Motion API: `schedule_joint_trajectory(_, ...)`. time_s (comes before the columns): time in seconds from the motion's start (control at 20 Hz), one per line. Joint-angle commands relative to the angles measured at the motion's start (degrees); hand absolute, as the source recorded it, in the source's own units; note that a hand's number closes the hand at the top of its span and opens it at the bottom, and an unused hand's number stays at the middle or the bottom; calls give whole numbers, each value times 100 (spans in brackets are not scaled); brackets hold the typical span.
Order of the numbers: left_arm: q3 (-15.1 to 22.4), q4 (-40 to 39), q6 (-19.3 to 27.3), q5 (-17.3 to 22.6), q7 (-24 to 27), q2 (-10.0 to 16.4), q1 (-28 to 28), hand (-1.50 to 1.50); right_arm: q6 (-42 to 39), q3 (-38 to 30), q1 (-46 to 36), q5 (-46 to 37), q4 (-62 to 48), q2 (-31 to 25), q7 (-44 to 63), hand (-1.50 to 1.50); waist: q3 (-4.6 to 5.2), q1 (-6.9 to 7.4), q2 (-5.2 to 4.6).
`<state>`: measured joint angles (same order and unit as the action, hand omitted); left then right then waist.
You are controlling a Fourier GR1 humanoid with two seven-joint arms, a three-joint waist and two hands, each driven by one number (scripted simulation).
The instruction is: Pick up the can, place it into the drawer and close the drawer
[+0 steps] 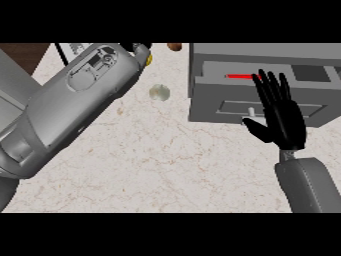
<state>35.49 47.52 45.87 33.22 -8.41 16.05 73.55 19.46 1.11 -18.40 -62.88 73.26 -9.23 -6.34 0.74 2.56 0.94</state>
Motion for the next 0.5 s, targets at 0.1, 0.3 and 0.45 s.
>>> schedule_joint_trajectory(0.1, 43, 594, -49, -140, -373, 325, -330, -150, 715, -312, -895, -331, -1810, 56, -81, -150, -84, 55, -125)
schedule_joint_trajectory(0.3, 0, 1146, -198, -185, -786, 852, -542, -150, 1276, -449, -1344, -540, -2601, 168, -20, -150, -83, 64, -115)
schedule_joint_trajectory(0.45, -9, 1564, -119, -238, -1004, 1104, -767, -150, 1598, -666, -1852, -546, -3190, 176, 27, -150, -84, 155, -126)
